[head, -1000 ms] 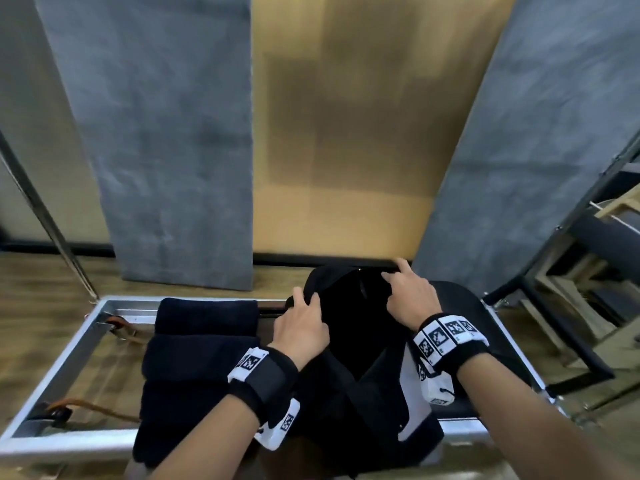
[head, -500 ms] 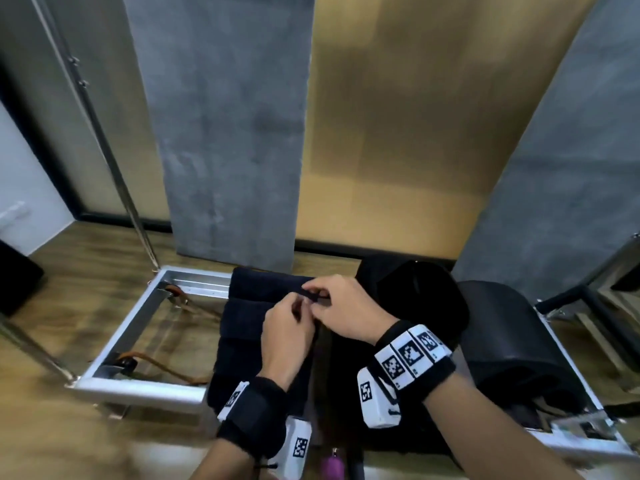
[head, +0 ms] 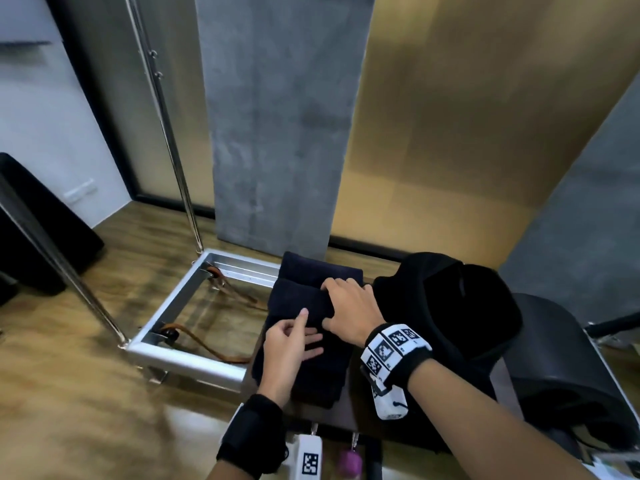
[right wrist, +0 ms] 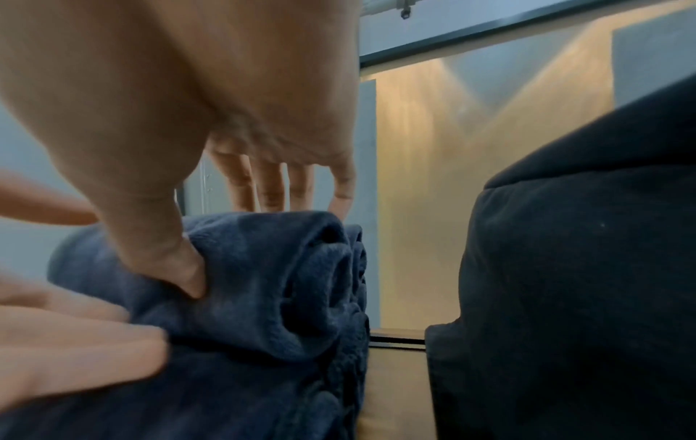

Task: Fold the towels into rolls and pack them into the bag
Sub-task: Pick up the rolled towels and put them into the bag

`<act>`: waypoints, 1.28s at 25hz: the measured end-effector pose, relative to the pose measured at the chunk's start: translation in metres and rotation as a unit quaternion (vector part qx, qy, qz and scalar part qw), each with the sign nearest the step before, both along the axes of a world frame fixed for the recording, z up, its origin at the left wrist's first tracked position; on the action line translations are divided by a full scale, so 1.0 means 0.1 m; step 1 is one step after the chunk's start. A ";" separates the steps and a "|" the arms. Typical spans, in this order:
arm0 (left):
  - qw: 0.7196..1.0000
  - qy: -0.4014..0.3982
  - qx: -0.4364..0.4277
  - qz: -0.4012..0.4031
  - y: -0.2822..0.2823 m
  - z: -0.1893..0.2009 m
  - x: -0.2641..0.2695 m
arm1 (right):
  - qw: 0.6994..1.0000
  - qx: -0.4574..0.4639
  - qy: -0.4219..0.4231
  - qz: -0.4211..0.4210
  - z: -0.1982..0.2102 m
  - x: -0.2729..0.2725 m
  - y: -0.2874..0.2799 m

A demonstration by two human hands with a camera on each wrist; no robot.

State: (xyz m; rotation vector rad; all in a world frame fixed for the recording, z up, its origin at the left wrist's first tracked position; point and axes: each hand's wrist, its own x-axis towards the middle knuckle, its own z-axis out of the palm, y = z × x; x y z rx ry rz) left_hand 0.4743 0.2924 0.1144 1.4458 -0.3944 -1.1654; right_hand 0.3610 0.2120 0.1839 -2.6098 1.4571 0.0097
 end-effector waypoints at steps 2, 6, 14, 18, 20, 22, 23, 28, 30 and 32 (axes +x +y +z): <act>0.999 0.037 -0.021 0.014 -0.01 0.11 -0.01 | 0.999 0.008 -0.050 -0.007 0.13 -0.04 0.03; 0.994 0.090 -0.059 0.005 -0.07 0.41 -0.09 | 0.986 0.022 -0.159 -0.039 0.42 -0.23 0.13; 0.978 0.172 -0.106 -0.058 -0.43 0.97 -0.60 | 0.948 0.033 -0.297 -0.111 0.92 -0.88 0.30; 0.951 0.200 -0.167 -0.165 -0.61 1.13 -1.01 | 0.885 0.148 -0.408 -0.171 1.01 -1.41 0.21; 0.947 0.175 -0.174 -0.207 -0.72 1.24 -1.25 | 0.819 0.261 -0.474 -0.189 1.06 -1.69 0.13; 0.945 0.143 -0.168 -0.242 -0.85 1.33 -1.44 | 0.815 0.283 -0.473 -0.180 1.10 -1.93 0.07; 0.943 0.114 -0.164 -0.265 -0.92 1.36 -1.51 | 0.831 0.269 -0.454 -0.175 1.13 -2.01 0.03; 0.877 -0.315 -0.086 -0.352 -1.22 1.18 -1.55 | 0.909 0.172 -0.312 -0.216 1.20 -2.26 -0.34; 0.791 -0.493 -0.060 -0.357 -1.21 0.98 -1.57 | 0.924 0.222 -0.194 -0.243 1.20 -2.25 -0.59; 0.723 -0.562 -0.005 -0.403 -1.14 0.82 -1.63 | 0.909 0.289 -0.129 -0.272 1.09 -2.20 -0.86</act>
